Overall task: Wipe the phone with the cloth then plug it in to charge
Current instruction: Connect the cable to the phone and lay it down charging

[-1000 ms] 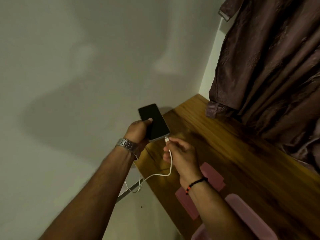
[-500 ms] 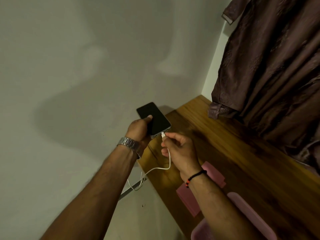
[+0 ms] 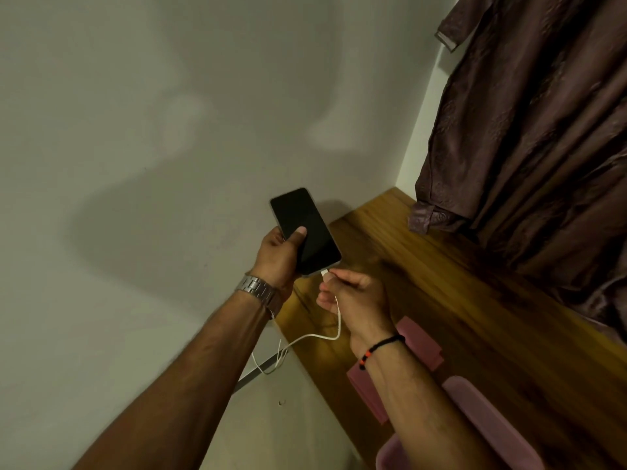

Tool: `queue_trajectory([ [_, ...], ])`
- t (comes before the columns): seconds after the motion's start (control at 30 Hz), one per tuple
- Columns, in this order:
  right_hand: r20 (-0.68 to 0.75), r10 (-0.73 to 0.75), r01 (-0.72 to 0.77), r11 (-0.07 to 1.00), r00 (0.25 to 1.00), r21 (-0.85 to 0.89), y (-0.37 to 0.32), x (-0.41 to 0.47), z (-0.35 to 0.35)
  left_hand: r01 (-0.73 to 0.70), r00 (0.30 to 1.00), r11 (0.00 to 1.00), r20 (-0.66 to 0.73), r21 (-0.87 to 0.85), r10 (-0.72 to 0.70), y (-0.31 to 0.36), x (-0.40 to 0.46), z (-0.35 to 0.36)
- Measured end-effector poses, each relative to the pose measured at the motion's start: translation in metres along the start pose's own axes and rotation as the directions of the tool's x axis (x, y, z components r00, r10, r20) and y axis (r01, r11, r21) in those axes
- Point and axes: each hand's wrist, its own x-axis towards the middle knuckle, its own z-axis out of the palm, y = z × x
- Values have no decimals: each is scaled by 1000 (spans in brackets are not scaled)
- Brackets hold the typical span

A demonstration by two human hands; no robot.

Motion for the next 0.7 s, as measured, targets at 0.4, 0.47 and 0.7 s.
queue_trajectory([
  [0.4, 210, 107, -116, 993, 972, 27, 4, 29, -33, 108, 910, 873, 307, 475, -280, 6, 5, -23],
  [0.47, 141, 148, -151, 988, 979, 13, 13, 39, -29, 113, 889, 826, 316, 552, -333, 4, 12, -26],
  [0.7, -127, 252, -235, 963, 959, 133, 56, 83, -18, 158, 938, 552, 50, 819, -342, -19, 61, -48],
])
